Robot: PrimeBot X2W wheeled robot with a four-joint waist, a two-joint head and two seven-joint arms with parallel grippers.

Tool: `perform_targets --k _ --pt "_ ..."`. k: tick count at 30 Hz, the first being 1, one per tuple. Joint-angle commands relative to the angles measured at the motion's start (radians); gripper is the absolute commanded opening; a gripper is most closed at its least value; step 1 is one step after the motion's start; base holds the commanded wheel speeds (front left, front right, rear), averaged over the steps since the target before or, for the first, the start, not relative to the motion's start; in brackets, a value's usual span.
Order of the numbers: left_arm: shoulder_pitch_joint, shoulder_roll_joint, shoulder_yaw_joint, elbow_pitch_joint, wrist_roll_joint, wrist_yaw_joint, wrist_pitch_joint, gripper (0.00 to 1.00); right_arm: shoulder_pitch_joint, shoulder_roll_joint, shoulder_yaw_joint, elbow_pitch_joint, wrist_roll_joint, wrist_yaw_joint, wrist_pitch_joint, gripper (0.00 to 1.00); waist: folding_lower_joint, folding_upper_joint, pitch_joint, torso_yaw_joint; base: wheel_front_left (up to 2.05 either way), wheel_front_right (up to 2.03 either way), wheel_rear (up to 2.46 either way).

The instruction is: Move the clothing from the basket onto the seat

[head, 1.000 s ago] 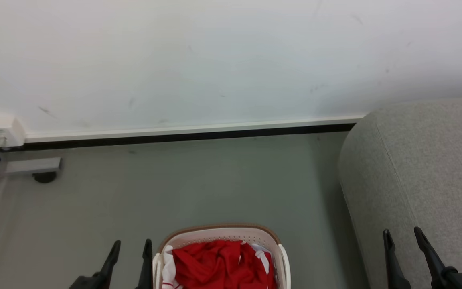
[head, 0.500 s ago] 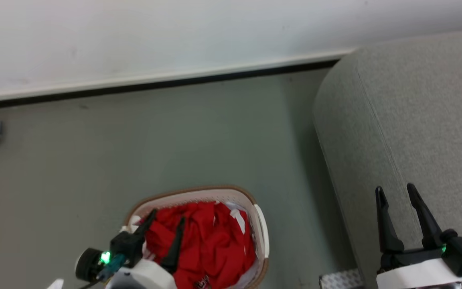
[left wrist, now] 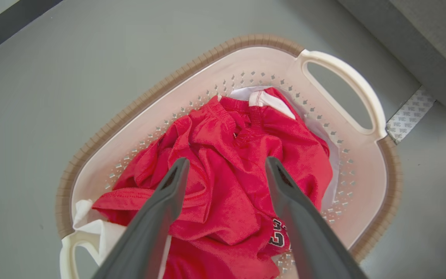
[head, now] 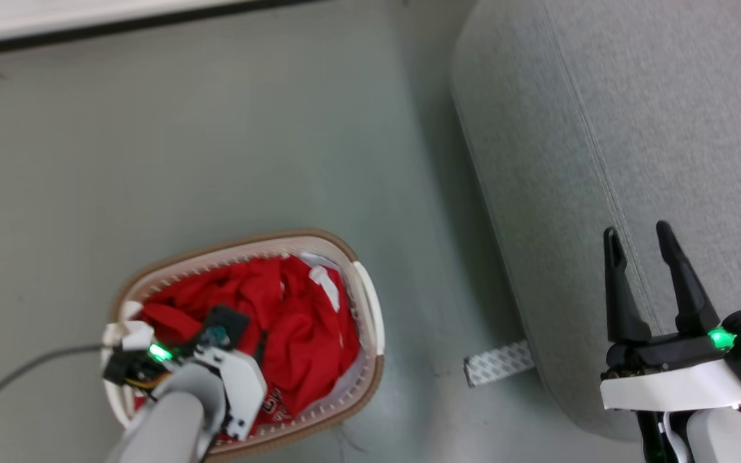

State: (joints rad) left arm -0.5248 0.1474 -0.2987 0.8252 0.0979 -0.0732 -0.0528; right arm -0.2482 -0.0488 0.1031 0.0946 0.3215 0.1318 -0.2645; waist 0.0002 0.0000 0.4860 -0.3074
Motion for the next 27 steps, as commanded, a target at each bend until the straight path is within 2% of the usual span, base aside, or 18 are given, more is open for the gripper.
perform_targets --k 1,12,18,19,20,21,27 --pt "-0.037 0.021 -0.004 0.029 0.021 0.018 0.022 1.00 -0.020 -0.003 -0.002 -0.013 0.020 -0.002 0.000 1.00 -0.0002 0.0000 0.066 -0.051 0.00 0.00 0.00" --pt "-0.189 0.097 -0.062 0.178 0.109 0.065 0.150 1.00 -0.056 -0.002 0.025 -0.051 0.077 -0.002 0.000 1.00 -0.0002 0.0000 0.202 -0.092 0.00 0.00 0.00" --pt "-0.248 0.132 -0.081 0.237 0.126 0.071 0.213 1.00 -0.084 -0.003 0.058 -0.059 0.092 -0.002 0.000 1.00 -0.0002 0.0000 0.254 -0.108 0.00 0.00 0.00" --pt "-0.254 0.135 -0.080 0.245 0.124 0.077 0.221 0.69 -0.086 -0.003 0.064 -0.061 0.094 -0.002 0.000 1.00 -0.0002 0.0000 0.261 -0.111 0.00 0.00 0.00" --pt "-0.260 0.139 -0.079 0.253 0.123 0.082 0.228 0.46 -0.087 -0.002 0.070 -0.061 0.095 -0.002 0.000 1.00 -0.0002 0.0000 0.266 -0.114 0.00 0.00 0.00" --pt "-0.263 0.139 -0.080 0.257 0.120 0.083 0.227 0.00 -0.087 -0.002 0.079 -0.060 0.098 -0.002 0.000 1.00 -0.0002 0.0000 0.268 -0.116 0.00 0.00 0.00" --pt "-0.250 0.100 -0.040 0.254 0.047 0.090 0.140 0.00 -0.060 -0.003 0.084 -0.043 0.094 -0.002 0.000 1.00 -0.0002 0.0000 0.232 -0.088 0.00 0.00 0.00"
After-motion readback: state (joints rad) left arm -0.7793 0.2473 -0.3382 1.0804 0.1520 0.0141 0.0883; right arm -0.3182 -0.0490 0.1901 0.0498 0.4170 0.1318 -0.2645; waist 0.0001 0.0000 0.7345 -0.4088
